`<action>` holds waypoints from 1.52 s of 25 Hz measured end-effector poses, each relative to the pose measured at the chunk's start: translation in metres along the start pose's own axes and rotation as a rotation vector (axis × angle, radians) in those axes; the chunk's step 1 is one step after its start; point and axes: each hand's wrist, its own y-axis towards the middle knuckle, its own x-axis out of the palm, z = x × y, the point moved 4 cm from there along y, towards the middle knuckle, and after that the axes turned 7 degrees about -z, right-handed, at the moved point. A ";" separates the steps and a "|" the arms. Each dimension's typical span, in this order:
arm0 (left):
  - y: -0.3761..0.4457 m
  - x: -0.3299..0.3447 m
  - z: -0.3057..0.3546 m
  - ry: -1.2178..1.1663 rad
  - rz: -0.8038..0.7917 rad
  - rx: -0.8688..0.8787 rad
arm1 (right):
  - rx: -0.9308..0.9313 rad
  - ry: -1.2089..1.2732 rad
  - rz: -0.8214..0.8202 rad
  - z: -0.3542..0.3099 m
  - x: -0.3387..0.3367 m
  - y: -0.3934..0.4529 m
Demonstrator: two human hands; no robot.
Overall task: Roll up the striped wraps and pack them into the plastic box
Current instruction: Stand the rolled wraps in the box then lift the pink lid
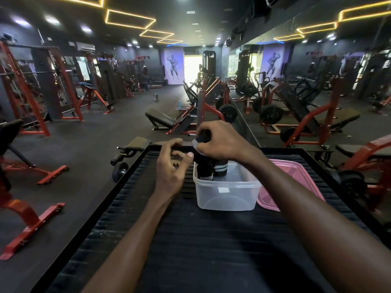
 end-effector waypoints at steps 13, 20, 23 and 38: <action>-0.012 0.033 -0.046 0.034 -0.191 -0.247 | 0.331 -0.215 -0.255 0.089 0.053 -0.005; -0.011 0.031 -0.045 0.078 -0.198 -0.176 | 0.308 -0.163 -0.272 0.081 0.052 -0.004; -0.011 0.032 -0.047 0.069 -0.184 -0.155 | 0.341 -0.040 -0.147 0.077 0.028 -0.013; -0.014 0.036 -0.047 0.043 -0.127 -0.191 | 0.668 0.039 -0.474 0.154 0.036 -0.120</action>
